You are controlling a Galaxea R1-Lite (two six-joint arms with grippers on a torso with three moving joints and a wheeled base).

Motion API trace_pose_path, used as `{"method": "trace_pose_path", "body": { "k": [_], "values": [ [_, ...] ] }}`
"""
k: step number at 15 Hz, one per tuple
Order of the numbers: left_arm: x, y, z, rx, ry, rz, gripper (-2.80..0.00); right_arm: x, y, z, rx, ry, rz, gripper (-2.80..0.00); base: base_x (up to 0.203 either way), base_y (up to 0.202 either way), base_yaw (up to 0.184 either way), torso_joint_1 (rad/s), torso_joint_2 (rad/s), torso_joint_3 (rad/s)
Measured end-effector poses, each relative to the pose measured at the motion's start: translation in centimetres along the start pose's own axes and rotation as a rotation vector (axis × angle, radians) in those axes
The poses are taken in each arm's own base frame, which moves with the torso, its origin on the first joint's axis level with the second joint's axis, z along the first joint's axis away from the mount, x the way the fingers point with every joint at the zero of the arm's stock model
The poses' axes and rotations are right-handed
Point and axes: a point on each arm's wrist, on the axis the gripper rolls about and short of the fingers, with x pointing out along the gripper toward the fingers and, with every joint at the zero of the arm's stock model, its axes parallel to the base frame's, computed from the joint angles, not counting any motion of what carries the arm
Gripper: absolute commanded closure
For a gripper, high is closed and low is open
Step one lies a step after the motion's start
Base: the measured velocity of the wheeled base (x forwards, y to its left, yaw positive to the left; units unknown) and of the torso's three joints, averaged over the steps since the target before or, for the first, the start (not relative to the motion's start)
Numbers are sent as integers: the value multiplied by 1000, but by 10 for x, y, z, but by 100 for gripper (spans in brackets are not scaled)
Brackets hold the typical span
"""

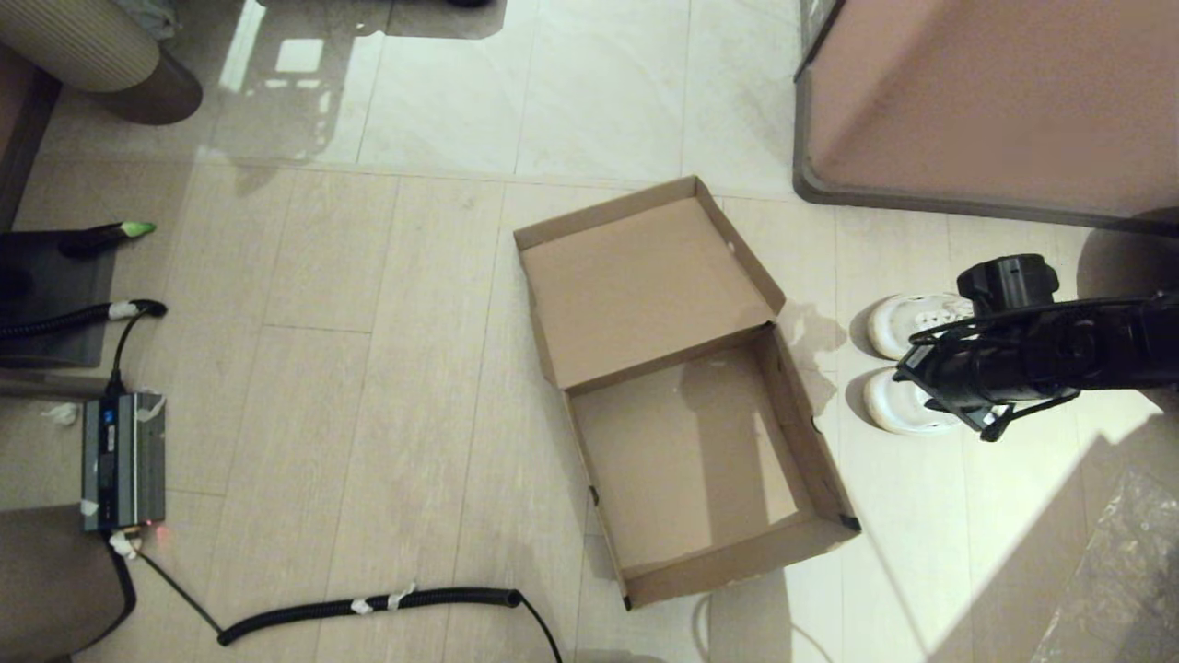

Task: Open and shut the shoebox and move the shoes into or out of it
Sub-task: Put the shoes into the shoe box

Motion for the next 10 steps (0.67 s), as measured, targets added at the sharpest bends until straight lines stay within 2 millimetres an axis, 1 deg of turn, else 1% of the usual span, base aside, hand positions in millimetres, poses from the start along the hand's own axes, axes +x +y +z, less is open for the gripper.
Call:
{"method": "trace_pose_path", "body": {
  "k": [2, 4, 6, 8, 10],
  "values": [
    [0, 0, 0, 10, 1, -2, 0, 12, 9, -6, -19, -60, -37, 0, 0, 0, 0, 0, 0, 0],
    [0, 0, 0, 48, 0, -2, 0, 24, 12, -12, -29, -68, -57, 0, 0, 0, 0, 0, 0, 0],
    [0, 0, 1, 76, -15, -5, 0, 34, 18, -26, -50, -42, -54, 0, 0, 0, 0, 0, 0, 0],
    [-1, 1, 10, 84, -100, 6, 0, 43, 25, -43, -74, -18, -41, 0, 0, 0, 0, 0, 0, 0],
    [-2, 1, 17, 99, -157, 24, 0, 52, 27, -60, -97, 9, -50, 0, 0, 0, 0, 0, 0, 0]
  ]
}}
